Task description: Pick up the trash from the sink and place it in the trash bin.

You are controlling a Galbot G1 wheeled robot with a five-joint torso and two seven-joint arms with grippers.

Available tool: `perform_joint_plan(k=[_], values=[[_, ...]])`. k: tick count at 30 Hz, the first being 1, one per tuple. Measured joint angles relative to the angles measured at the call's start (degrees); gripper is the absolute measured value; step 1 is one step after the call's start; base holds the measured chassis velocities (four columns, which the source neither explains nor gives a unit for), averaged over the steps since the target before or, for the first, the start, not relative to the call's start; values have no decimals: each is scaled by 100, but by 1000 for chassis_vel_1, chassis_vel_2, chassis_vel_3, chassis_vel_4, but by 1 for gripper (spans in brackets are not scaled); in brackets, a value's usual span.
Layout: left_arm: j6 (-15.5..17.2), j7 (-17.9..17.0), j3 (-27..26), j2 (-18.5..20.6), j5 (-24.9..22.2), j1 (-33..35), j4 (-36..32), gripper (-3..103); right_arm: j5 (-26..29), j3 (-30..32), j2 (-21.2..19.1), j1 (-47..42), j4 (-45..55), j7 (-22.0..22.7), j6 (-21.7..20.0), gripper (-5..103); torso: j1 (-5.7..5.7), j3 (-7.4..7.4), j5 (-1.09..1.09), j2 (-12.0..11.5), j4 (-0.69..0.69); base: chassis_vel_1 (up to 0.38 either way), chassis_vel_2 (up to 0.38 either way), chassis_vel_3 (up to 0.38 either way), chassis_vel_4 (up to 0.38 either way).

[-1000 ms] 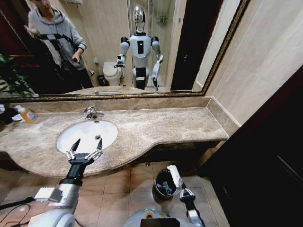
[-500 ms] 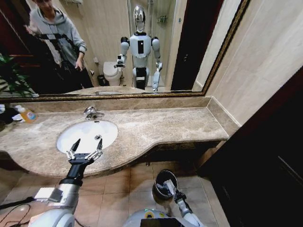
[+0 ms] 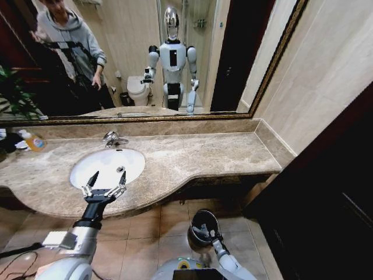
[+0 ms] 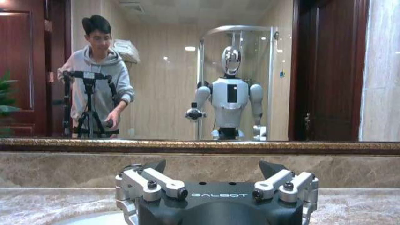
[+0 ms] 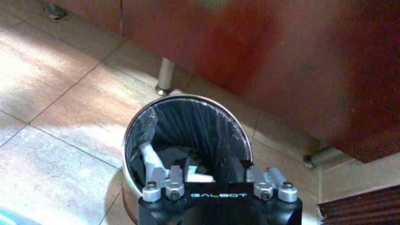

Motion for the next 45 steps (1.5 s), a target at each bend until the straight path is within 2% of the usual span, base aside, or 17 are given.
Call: perform_joint_plan(k=[1,3,7,10,13,14,16,20,23,24,25,28,32,40,42,44,45], values=[[0,0,0,0,0,0,0,100,1,17,-4,-40,57,2,-7,49,0,0,0,0,0,0,0,0,0],[0,0,0,0,0,0,0,100,36,85,-32,-157,225,-44,27,60,0,0,0,0,0,0,0,0,0],[0,0,0,0,0,0,0,100,72,157,-69,-294,403,-113,249,70,0,0,0,0,0,0,0,0,0],[0,0,0,0,0,0,0,100,117,261,-117,-465,692,-135,462,87,0,0,0,0,0,0,0,0,0],[0,0,0,0,0,0,0,100,148,328,-144,-565,907,-95,486,92,0,0,1,0,0,0,0,0,0],[0,0,0,0,0,0,0,100,165,407,-176,-671,1166,-23,488,99,0,0,1,0,0,0,0,0,0],[0,0,0,0,0,0,0,100,128,522,-216,-801,1467,98,529,100,0,0,2,0,0,0,0,0,0],[0,0,0,0,0,0,0,100,-219,1056,-421,-1170,2340,710,877,100,0,0,2,0,0,0,0,0,0],[0,0,0,0,0,0,0,100,-221,1546,-500,-1447,3081,767,900,100,0,0,1,0,0,0,0,0,0],[0,0,0,0,0,0,0,100,-201,2047,-476,-1671,3734,601,892,100,0,0,-1,0,0,0,0,0,0],[0,0,0,0,0,0,0,100,-201,2047,-476,-1671,3734,601,892,100,0,0,-1,0,0,0,0,0,0],[0,0,0,0,0,0,0,100,-393,2776,-413,-1975,4796,341,1014,100,0,0,0,0,0,0,0,0,0],[0,0,0,0,0,0,0,100,-413,3032,-379,-2122,5467,261,1019,100,0,0,1,0,0,0,0,0,0],[0,0,0,0,0,0,0,100,301,3301,-131,-2220,7134,-194,559,100,0,0,1,0,0,0,0,0,0],[0,0,0,0,0,0,0,100,580,3344,-132,-2242,7484,-486,418,100,0,0,0,0,0,0,0,0,0],[0,0,0,0,0,0,0,100,1114,3455,-124,-2186,7950,-1107,-36,100,-1,0,0,0,0,0,0,0,0],[0,0,0,0,0,0,0,100,1114,3455,-124,-2186,7950,-1107,-36,100,-1,0,0,0,0,0,0,0,0]])
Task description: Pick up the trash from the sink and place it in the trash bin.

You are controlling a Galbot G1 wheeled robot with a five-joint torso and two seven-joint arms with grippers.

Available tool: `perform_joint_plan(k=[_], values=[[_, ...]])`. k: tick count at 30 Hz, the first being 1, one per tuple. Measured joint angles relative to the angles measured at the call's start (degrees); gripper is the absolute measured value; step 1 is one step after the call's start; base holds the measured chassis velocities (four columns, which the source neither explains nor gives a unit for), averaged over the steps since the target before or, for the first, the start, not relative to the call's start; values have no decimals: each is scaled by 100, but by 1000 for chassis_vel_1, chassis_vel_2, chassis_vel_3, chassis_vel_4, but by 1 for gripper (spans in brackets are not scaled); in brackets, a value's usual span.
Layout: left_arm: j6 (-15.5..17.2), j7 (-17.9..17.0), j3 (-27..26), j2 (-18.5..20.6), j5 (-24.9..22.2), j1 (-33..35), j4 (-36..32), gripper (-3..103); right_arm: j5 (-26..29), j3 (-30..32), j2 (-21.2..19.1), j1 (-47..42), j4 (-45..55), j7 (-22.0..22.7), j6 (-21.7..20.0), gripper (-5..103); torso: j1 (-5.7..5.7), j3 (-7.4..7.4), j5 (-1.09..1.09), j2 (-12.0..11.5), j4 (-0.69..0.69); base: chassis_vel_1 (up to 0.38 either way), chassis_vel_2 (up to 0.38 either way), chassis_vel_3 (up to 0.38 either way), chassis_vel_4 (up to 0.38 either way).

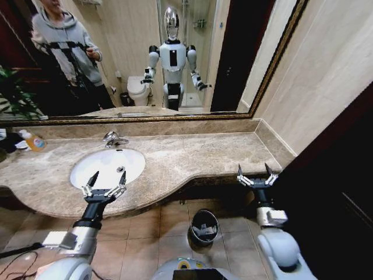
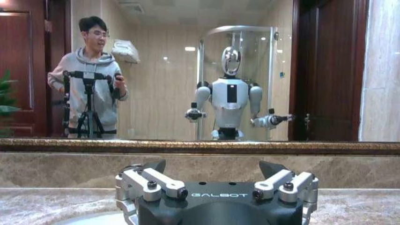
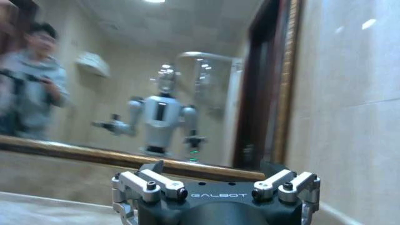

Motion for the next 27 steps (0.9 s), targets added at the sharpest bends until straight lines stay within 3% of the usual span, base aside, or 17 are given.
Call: perform_joint_plan(k=[4,8,16,27], values=[[0,0,0,0,0,0,0,100,438,327,-140,151,250,-959,-880,100,0,0,-1,0,0,0,0,0,0],[0,0,0,0,0,0,0,100,731,390,-259,369,168,-1190,-1233,100,0,0,1,0,1,0,0,0,0],[0,0,0,0,0,0,0,100,779,68,-87,392,201,-637,-1285,100,0,0,0,0,0,0,0,0,0],[0,0,0,0,0,0,0,100,640,119,-9,253,284,-507,-1345,100,0,0,0,0,0,0,0,0,0]])
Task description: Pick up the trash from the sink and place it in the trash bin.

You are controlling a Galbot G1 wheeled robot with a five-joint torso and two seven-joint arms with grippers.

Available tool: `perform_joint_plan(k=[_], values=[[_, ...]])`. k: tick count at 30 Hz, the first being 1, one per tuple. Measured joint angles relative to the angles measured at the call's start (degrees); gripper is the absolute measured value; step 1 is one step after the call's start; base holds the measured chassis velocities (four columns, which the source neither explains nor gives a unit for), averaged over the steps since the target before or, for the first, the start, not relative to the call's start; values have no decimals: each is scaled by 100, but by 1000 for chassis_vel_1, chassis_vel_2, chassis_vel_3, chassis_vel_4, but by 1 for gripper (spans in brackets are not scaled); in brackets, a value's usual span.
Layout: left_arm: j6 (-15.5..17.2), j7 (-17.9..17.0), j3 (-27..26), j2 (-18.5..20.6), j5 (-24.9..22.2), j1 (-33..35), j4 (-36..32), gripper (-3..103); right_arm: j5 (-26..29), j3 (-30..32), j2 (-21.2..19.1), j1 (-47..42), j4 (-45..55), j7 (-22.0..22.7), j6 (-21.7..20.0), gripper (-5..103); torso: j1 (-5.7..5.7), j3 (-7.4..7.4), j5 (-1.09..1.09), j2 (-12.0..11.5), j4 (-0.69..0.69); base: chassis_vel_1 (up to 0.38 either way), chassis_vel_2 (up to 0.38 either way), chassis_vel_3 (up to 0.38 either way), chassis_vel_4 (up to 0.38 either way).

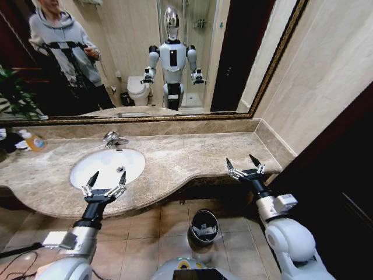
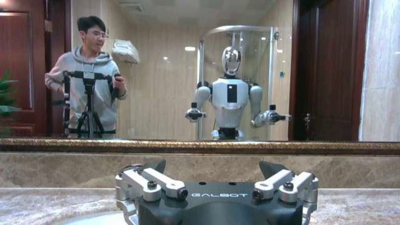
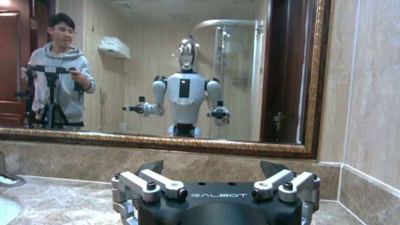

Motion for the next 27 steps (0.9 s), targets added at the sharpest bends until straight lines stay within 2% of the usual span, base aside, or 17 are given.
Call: perform_joint_plan(k=[10,27], values=[[0,0,0,0,0,0,0,100,-64,-96,79,-53,15,147,-8,100,0,0,0,0,0,0,0,0,0],[0,0,0,0,0,0,0,100,-60,-69,62,-46,15,151,-8,100,0,0,0,0,0,0,0,0,0]])
